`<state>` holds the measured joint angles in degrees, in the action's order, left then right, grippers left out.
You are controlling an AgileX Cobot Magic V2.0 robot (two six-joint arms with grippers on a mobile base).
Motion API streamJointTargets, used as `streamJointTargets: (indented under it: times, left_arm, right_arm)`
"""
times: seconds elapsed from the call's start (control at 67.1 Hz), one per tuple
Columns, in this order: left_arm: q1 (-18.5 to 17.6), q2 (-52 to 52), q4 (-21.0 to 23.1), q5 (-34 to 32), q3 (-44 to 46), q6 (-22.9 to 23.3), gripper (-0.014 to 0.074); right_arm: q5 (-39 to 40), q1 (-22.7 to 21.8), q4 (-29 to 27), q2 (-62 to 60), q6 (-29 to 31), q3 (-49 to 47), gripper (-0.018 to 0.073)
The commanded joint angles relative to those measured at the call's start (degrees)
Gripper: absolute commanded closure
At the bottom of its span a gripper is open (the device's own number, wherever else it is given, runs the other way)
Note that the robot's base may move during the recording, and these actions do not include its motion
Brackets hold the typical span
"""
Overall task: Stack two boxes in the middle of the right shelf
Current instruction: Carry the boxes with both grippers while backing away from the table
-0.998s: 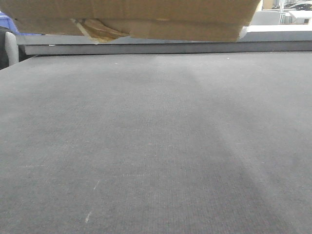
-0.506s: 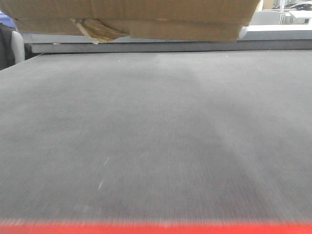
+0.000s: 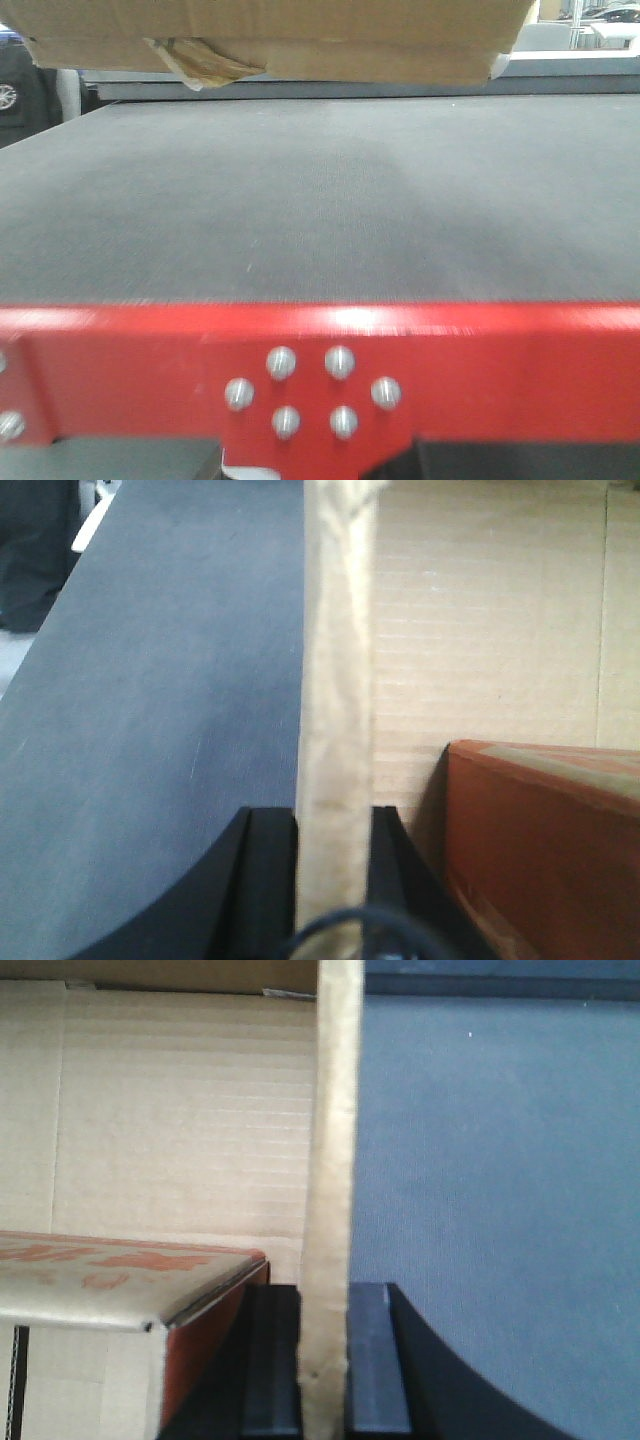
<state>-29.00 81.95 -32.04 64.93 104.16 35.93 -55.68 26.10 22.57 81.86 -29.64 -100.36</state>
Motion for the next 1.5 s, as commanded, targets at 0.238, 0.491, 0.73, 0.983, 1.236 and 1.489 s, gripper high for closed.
streamJointTargets:
  times: [0.238,0.491,0.73,0.983,1.236,1.489]
  left_arm:
    - [0.0,-0.9,-2.1,-1.4,0.7,0.1,0.0708]
    - [0.0,-0.9,-2.1,-1.4,0.7,0.1,0.0708]
    - [0.0,-0.9,-2.1,-1.4,0.7,0.1,0.0708]
    - [0.0,-0.9,-2.4,-1.4,0.7,0.1,0.0708]
    - [0.0,-0.9,-3.6,-1.4,0.7,0.1,0.0708]
    - [0.0,-0.9,-4.7,-1.4,0.7,0.1,0.0708]
  right_arm:
    - [2.6,-0.2,2.8,-1.0,-0.1,-0.8,0.0728]
    - [2.6,-0.2,2.8,-1.0,-0.1,-0.8,0.0728]
    - [2.6,-0.2,2.8,-1.0,-0.1,-0.8,0.0728]
    - [2.6,-0.2,2.8,-1.0,-0.1,-0.8,0.0728]
    - [2.6,-0.2,2.8,-1.0,-0.1,-0.8,0.0728]
    - [2.6,-0.2,2.7,-1.0,-0.1,-0.8,0.0728]
